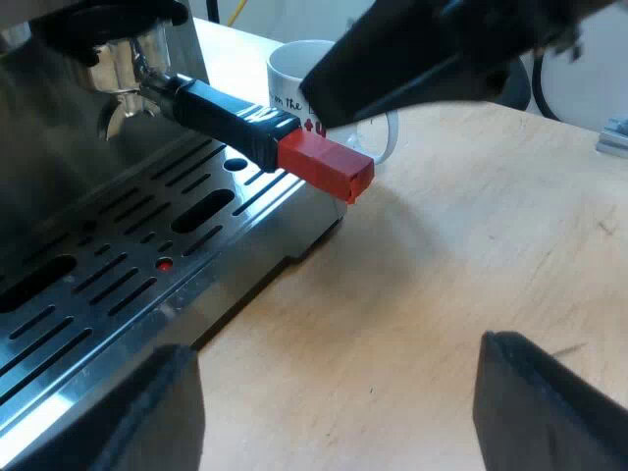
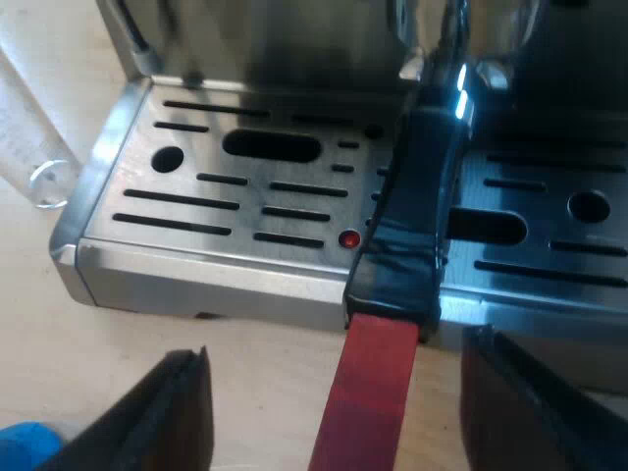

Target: Grind coffee beans and then tamp

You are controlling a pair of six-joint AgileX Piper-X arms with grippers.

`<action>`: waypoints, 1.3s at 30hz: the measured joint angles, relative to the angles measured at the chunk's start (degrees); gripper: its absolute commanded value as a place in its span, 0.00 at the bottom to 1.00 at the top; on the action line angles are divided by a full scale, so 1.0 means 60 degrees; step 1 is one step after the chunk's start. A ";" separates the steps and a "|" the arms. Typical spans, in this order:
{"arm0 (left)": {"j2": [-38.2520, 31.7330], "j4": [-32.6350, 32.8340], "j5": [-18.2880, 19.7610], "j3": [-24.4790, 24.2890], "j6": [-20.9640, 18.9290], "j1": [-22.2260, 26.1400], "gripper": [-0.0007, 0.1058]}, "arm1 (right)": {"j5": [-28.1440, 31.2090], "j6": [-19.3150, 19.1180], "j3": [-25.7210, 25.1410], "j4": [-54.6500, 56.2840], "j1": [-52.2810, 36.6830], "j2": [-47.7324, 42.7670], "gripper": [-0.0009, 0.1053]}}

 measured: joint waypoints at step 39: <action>0.0000 0.0000 0.0000 0.0000 0.0000 0.0000 0.57 | -0.1267 0.0786 -0.0076 -0.0234 -0.1366 0.1862 0.55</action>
